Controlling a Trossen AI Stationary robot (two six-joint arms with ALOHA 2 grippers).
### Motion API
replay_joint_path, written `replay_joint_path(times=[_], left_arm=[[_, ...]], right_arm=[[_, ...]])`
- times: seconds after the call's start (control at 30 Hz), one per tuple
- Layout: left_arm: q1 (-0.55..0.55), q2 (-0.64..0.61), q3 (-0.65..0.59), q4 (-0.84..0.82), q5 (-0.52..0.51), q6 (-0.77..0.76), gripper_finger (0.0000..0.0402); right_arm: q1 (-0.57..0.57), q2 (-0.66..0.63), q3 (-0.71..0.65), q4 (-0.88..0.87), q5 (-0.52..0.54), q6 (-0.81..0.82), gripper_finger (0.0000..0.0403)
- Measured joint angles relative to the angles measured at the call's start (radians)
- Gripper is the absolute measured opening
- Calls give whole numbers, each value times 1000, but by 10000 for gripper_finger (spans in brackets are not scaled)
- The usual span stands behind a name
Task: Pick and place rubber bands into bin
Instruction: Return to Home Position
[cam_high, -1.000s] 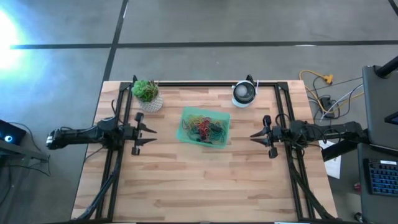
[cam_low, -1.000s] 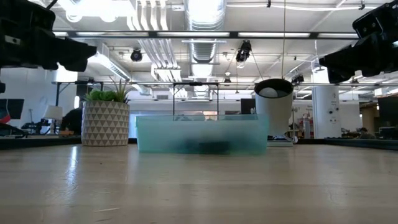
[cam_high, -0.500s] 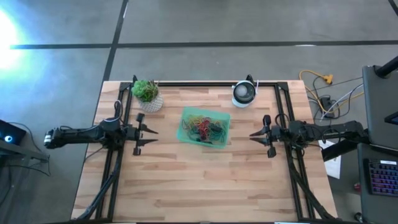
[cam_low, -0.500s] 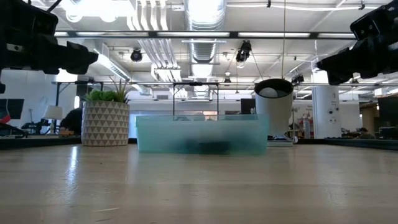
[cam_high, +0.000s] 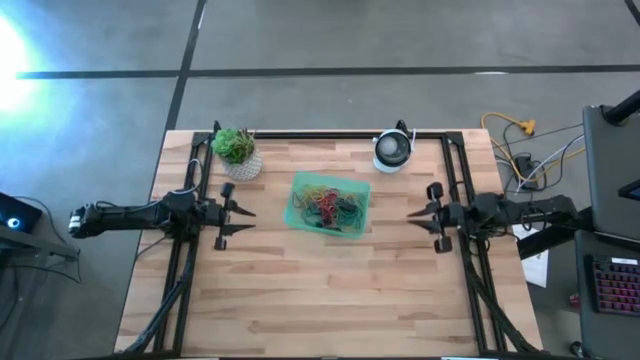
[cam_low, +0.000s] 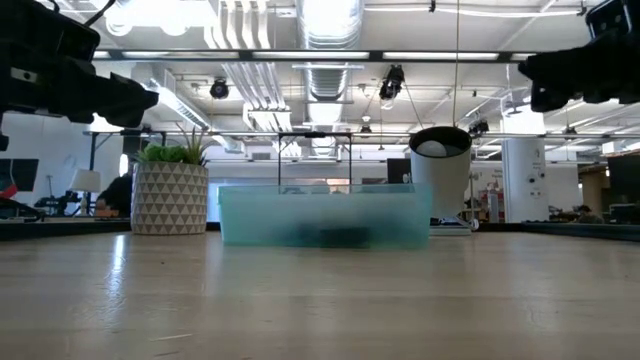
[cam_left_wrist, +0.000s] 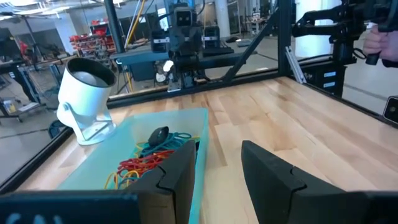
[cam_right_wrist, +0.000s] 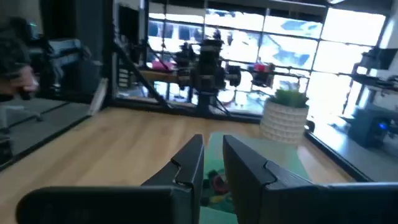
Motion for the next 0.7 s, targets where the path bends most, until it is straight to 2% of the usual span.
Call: replay_joint_path(times=[0.37, 0.57, 0.7], left_arm=[[0, 1, 1, 1, 0, -2, 116], [0, -4, 2, 2, 0, 0, 116], [0, -1, 2, 2, 0, 1, 116]], right_arm=[[-1, 0, 0, 38, 35, -22, 57], [-2, 2, 0, 31, 144, 17, 57], [-2, 1, 0, 33, 159, 27, 57]])
